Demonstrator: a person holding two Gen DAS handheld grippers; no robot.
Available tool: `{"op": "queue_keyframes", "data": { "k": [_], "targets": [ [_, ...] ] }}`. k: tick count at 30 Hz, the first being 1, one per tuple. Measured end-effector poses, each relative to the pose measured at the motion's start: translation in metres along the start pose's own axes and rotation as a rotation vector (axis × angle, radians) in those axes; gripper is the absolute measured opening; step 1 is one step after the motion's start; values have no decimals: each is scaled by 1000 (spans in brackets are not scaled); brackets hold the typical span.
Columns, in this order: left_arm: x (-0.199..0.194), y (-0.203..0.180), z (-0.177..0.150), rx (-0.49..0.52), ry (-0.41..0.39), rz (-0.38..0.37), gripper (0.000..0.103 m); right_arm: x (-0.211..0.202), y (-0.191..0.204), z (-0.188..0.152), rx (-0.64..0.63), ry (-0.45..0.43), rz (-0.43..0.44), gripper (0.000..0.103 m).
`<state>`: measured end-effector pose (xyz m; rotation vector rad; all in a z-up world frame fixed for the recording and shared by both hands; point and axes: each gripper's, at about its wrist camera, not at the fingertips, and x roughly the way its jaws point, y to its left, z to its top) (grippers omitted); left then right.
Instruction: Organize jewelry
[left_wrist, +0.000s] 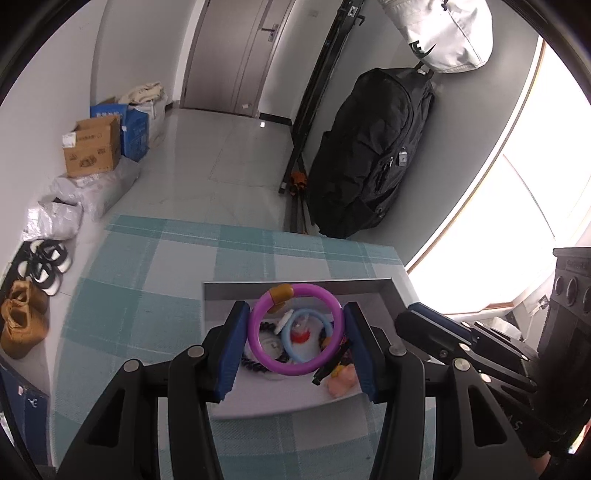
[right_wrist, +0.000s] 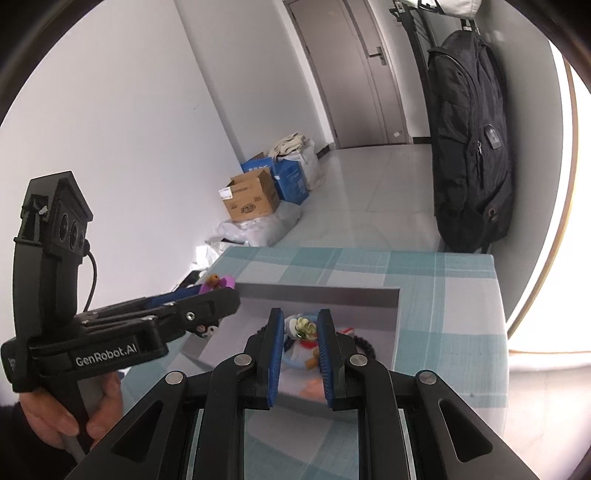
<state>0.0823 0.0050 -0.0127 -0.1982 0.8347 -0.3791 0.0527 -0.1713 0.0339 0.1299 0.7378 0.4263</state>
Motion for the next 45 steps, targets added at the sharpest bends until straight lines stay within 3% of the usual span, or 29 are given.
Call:
{"op": "queue_keyframes", "data": {
  "k": [5, 16, 25, 26, 27, 28, 29, 31, 35, 40, 45],
  "targets": [
    [8, -3, 1, 15, 26, 25, 47, 8, -7, 3, 15, 10, -4, 17],
    [20, -6, 2, 8, 78, 3, 47, 16, -27, 4, 104, 46, 10, 17],
    [20, -4, 5, -18, 73, -3, 48, 10, -28, 4, 115, 14, 2, 20],
    [21, -3, 5, -23, 84, -2, 48, 9, -28, 4, 117, 11, -8, 31],
    [22, -3, 5, -29, 95, 2, 50, 9, -29, 5, 124, 11, -22, 64],
    [23, -3, 5, -33, 106, 8, 53, 8, -31, 5, 138, 1, -28, 80],
    [23, -2, 5, -35, 108, 14, 55, 3, -34, 5, 154, -24, -22, 89],
    [23, -3, 4, -27, 102, 18, 70, -5, -37, 7, 170, -61, -5, 89],
    [17, -5, 4, -13, 72, 11, 71, -11, -41, 9, 178, -83, -32, 98],
    [16, -6, 3, -5, 65, 26, 71, -14, -43, 7, 181, -83, -53, 99],
    [2, -11, 2, 30, -4, 96, 71, -22, -37, 4, 159, -96, -62, 103]
  ]
}}
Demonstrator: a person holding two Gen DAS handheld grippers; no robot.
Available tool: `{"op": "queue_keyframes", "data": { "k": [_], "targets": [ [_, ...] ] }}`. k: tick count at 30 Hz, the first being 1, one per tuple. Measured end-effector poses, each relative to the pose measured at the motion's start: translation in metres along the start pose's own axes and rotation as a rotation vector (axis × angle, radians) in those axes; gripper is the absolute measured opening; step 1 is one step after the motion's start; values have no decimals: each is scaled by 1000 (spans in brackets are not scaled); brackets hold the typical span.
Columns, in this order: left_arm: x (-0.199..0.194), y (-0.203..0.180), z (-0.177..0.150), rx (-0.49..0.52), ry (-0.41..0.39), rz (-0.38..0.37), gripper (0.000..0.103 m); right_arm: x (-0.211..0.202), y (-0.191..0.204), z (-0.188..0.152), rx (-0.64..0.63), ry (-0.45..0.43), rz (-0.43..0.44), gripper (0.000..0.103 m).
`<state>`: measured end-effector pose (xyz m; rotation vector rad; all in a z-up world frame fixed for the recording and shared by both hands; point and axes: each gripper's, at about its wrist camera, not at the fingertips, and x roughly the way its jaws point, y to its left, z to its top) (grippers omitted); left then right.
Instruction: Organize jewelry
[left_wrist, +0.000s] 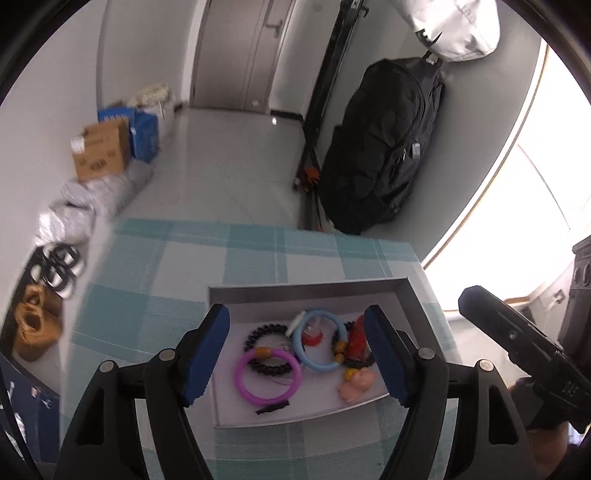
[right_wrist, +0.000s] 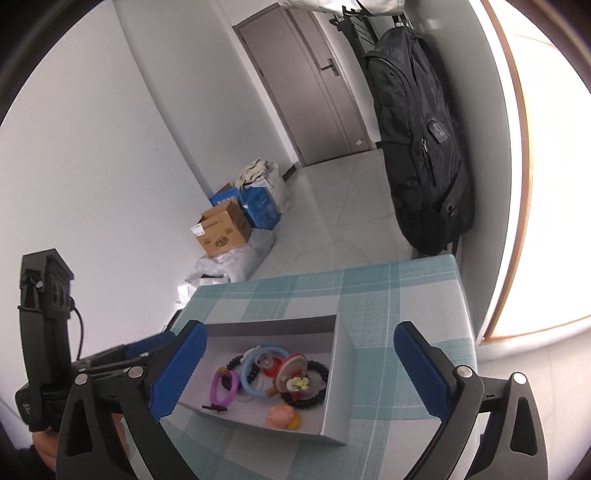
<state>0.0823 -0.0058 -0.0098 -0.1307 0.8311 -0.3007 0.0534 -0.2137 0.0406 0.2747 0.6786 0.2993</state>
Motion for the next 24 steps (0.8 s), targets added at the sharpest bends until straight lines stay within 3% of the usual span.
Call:
{"op": "queue_keyframes", "data": {
  "k": [14, 18, 24],
  "targets": [
    [-49, -6, -25, 29, -138, 130, 72, -44, 29, -26, -135, -61, -6, 103],
    [-60, -6, -29, 26, -188, 164, 84, -53, 35, -33, -150, -73, -1, 103],
    [-69, -6, -41, 39, -218, 186, 84, -65, 40, -41, -166, -81, 4, 103]
  ]
}}
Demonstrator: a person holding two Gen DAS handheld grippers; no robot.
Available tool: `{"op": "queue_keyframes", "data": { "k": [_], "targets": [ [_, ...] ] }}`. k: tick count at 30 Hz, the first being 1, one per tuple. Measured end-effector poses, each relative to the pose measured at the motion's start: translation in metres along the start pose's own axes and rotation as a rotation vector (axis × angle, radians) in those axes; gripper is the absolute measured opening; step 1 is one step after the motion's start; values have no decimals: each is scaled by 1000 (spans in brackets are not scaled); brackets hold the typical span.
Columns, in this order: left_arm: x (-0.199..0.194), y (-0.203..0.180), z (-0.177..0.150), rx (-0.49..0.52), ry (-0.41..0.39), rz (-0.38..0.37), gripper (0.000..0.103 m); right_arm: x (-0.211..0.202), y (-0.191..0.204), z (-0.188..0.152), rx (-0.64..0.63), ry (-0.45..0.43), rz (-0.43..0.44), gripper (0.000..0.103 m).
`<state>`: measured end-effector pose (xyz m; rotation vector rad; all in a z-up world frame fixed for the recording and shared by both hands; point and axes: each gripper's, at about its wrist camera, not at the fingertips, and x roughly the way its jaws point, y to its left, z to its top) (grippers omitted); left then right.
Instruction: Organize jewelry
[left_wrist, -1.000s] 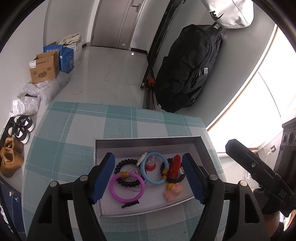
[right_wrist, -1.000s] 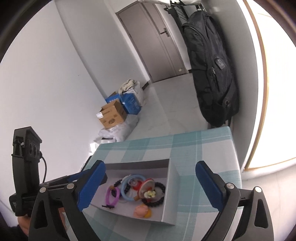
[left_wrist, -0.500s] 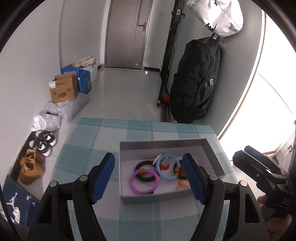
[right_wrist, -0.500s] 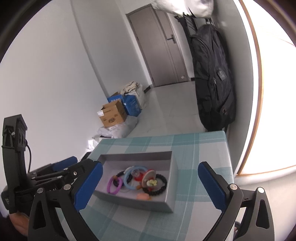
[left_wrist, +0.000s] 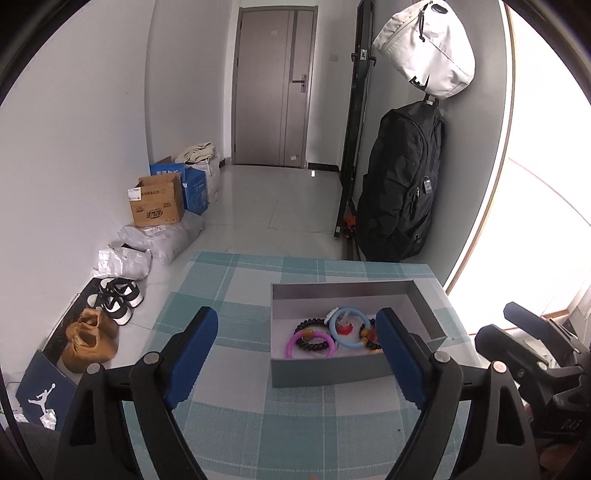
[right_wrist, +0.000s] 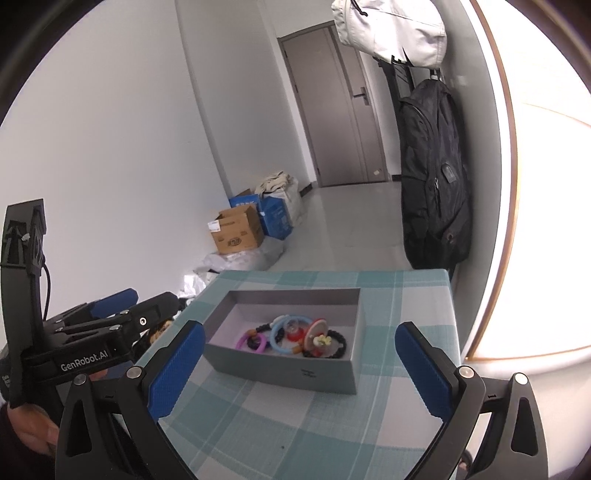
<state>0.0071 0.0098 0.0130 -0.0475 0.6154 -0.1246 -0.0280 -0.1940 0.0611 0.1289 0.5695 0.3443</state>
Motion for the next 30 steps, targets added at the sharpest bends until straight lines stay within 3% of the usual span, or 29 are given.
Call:
{"op": "queue_keyframes", "data": {
  "k": [30],
  "targets": [
    [-17, 3, -13, -13, -16, 13, 84, -10, 0, -13, 19, 13, -22, 103]
  ]
}}
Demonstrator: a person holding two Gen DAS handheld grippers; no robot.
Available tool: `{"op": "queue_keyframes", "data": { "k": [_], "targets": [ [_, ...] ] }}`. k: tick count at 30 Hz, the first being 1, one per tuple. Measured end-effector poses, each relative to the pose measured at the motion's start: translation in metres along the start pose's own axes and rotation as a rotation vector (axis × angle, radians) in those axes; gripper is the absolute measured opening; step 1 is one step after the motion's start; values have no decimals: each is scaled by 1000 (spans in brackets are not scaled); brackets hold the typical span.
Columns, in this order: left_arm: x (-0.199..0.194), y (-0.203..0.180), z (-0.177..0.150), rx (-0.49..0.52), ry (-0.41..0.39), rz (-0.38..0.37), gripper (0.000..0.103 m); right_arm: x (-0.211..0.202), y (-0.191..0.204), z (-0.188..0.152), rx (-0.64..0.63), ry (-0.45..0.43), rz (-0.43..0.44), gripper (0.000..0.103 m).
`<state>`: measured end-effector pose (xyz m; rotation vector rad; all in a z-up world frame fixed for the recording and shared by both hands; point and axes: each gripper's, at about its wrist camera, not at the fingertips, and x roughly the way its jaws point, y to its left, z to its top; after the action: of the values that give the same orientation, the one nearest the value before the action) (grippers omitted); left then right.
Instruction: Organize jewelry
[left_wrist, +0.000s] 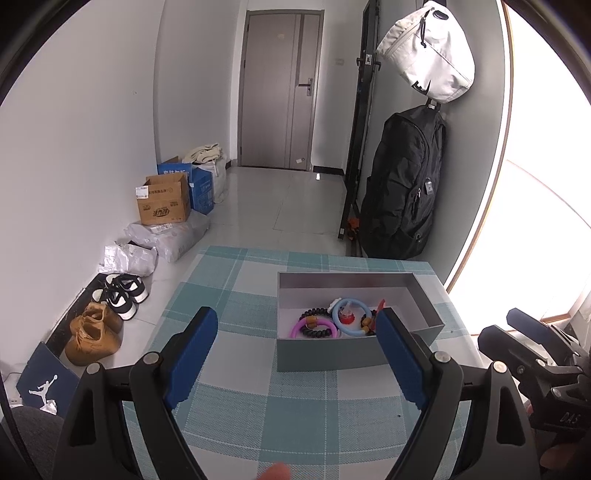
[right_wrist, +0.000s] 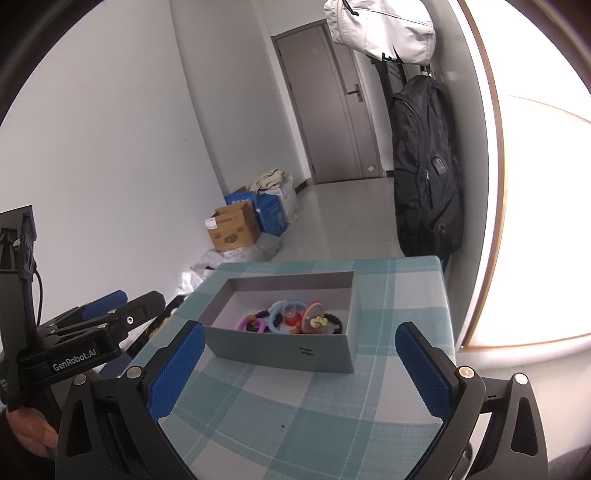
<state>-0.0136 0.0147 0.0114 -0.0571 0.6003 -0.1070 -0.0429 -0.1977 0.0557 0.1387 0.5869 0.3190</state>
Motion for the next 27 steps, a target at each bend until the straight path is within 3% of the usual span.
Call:
{"op": "queue_keyframes", "data": {
  "k": [27],
  "targets": [
    [-6, -9, -3, 25, -22, -19, 84, 5, -4, -1, 31, 22, 8, 103]
  ]
}}
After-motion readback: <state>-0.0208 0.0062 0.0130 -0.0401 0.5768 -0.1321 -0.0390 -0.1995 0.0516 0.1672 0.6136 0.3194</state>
